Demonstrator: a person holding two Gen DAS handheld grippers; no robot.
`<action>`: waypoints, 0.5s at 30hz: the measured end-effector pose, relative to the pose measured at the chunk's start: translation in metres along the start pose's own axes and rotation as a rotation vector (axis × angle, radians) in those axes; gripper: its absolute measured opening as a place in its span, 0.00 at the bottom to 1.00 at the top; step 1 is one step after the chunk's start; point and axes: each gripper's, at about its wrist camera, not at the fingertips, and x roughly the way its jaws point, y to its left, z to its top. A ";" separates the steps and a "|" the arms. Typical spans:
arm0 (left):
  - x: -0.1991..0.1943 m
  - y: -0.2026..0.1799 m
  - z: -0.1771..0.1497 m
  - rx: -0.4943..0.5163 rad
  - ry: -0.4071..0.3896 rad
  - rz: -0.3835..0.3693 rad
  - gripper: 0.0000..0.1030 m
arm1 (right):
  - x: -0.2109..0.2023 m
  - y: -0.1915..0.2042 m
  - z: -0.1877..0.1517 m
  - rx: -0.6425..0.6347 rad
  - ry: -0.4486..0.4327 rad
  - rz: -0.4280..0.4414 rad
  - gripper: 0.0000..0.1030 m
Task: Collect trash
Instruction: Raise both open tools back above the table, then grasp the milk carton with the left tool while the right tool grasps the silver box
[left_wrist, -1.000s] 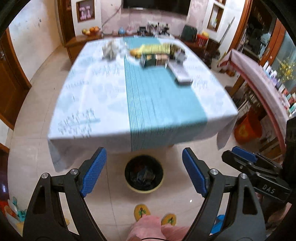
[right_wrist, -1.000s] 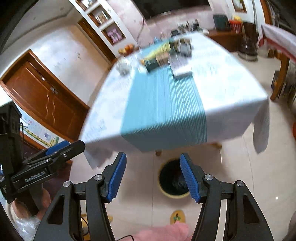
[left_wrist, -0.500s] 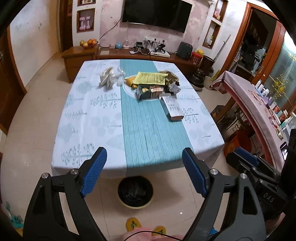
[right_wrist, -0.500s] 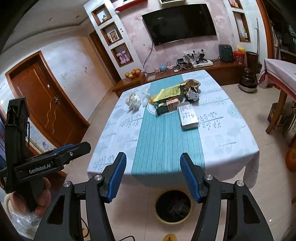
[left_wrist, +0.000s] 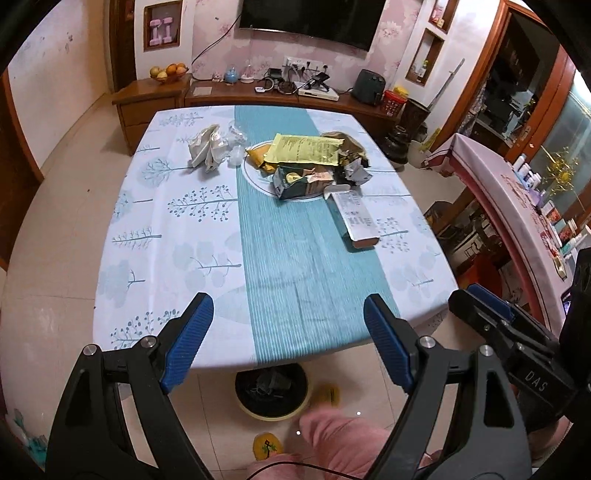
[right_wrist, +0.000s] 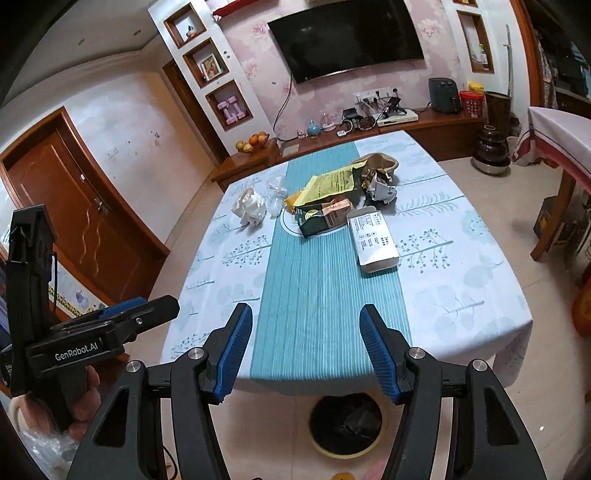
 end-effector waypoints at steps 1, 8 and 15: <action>0.007 0.002 0.003 -0.007 0.009 0.006 0.79 | 0.011 -0.005 0.004 0.003 0.016 0.003 0.60; 0.063 0.015 0.035 -0.093 0.070 0.052 0.79 | 0.093 -0.044 0.047 -0.010 0.109 0.002 0.60; 0.127 0.000 0.079 -0.047 0.129 0.106 0.79 | 0.199 -0.091 0.094 -0.058 0.216 -0.071 0.60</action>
